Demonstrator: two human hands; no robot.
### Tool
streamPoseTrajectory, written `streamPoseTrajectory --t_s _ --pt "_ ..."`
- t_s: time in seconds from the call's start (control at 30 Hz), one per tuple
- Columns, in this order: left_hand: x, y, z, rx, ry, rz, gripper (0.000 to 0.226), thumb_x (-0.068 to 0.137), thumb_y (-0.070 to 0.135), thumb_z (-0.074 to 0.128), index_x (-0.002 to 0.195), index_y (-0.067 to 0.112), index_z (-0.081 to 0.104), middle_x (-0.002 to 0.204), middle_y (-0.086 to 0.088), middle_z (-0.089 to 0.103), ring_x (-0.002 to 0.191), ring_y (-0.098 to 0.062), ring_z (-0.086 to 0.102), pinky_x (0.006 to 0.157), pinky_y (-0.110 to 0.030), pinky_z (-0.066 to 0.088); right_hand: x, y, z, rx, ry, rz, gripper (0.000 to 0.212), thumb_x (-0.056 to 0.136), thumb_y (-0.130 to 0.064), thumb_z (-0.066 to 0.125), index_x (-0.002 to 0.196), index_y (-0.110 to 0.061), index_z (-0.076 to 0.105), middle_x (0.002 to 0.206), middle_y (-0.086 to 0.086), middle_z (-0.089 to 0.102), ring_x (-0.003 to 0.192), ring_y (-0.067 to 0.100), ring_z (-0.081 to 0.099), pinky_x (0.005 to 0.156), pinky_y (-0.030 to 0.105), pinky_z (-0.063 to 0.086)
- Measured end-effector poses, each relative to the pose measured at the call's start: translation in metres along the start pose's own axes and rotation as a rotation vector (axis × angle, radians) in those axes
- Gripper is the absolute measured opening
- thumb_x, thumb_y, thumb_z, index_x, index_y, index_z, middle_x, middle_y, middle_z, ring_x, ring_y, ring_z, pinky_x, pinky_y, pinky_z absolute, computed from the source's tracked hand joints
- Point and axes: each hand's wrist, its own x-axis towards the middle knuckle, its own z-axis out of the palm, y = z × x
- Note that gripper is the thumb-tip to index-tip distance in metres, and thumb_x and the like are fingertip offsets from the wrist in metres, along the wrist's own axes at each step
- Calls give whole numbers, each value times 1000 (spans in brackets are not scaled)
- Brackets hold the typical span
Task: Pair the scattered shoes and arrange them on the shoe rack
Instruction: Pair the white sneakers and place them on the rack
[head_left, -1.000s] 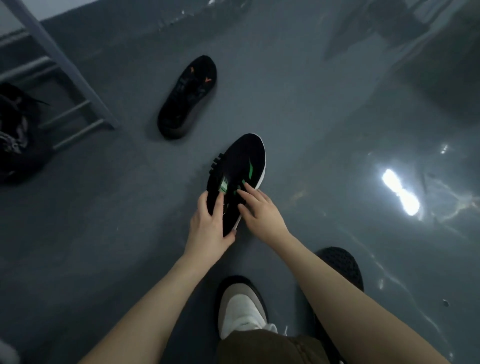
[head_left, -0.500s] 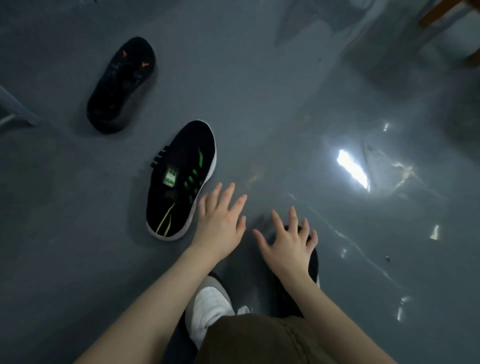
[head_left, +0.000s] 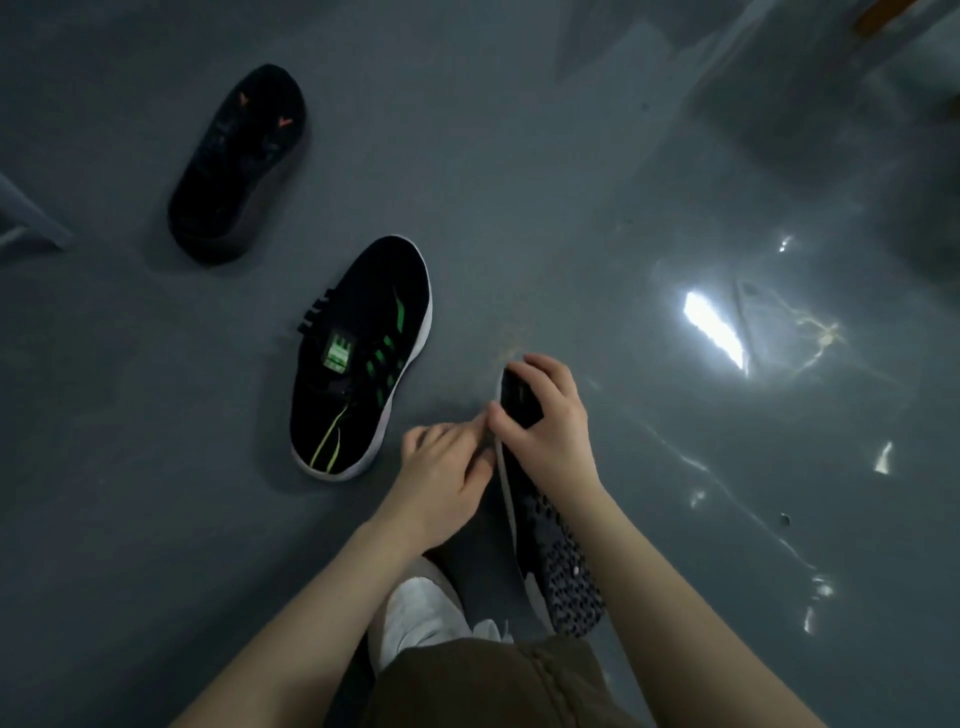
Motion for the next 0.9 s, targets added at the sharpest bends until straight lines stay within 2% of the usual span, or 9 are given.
streamPoseTrajectory --t_s 0.1,0.2,0.33,0.47,0.57,0.67,0.73,0.83,0.9 --pt "-6 -1 -21 -145 87 23 61 88 46 23 140 17 37 115 2 61 109 -10 49 92 -23 23 18 -25 9 111 -8 -106 38 79 -27 68 113 -13 63 124 0 52 116 7 49 99 32 43" --pt "-7 0 -40 -214 165 15 64 88 49 37 144 22 25 107 8 60 100 5 48 95 -21 28 32 -51 16 207 -21 -154 35 80 -23 68 113 -12 64 122 -1 54 114 2 50 95 15 40" --pt "-4 15 -71 -441 302 3 65 90 22 53 143 26 17 136 21 42 122 4 44 102 -19 37 48 -89 18 327 -24 -182 32 81 -17 69 113 -13 64 123 -3 55 116 4 50 97 18 41" --pt "-12 10 -103 -361 530 10 58 88 11 53 141 8 33 128 18 44 115 18 41 97 -7 34 54 -129 19 356 -118 -247 41 83 -27 68 122 -18 60 134 -6 50 125 2 44 104 22 38" --pt "-32 -1 -132 -325 621 -36 55 88 25 52 138 8 40 131 9 49 120 6 46 102 -22 39 45 -157 29 359 -210 -322 48 85 -31 63 131 -21 53 142 -1 42 131 2 37 108 24 33" --pt "-59 -2 -157 -219 704 -25 56 86 33 51 136 9 44 116 4 60 102 -7 58 90 -40 49 33 -184 38 427 -273 -404 49 86 -34 57 133 -20 50 144 1 42 133 3 35 109 25 31" --pt "-77 -1 -174 -139 767 -26 54 85 35 52 135 13 46 104 2 60 90 -11 58 82 -39 51 28 -203 40 515 -336 -460 47 89 -28 57 135 -22 48 143 0 43 134 8 37 108 35 36" --pt "-99 -13 -192 4 846 -9 52 84 29 58 132 14 50 101 -3 54 80 -14 56 72 -33 51 19 -226 51 550 -445 -522 46 92 -17 57 135 -27 44 140 -1 47 129 9 44 98 18 40" --pt "-109 -33 -194 108 863 -34 49 82 23 61 129 11 53 97 -6 54 74 -16 56 64 -34 51 12 -231 70 564 -529 -469 47 92 -16 57 135 -30 44 137 -3 50 122 9 51 93 20 46"
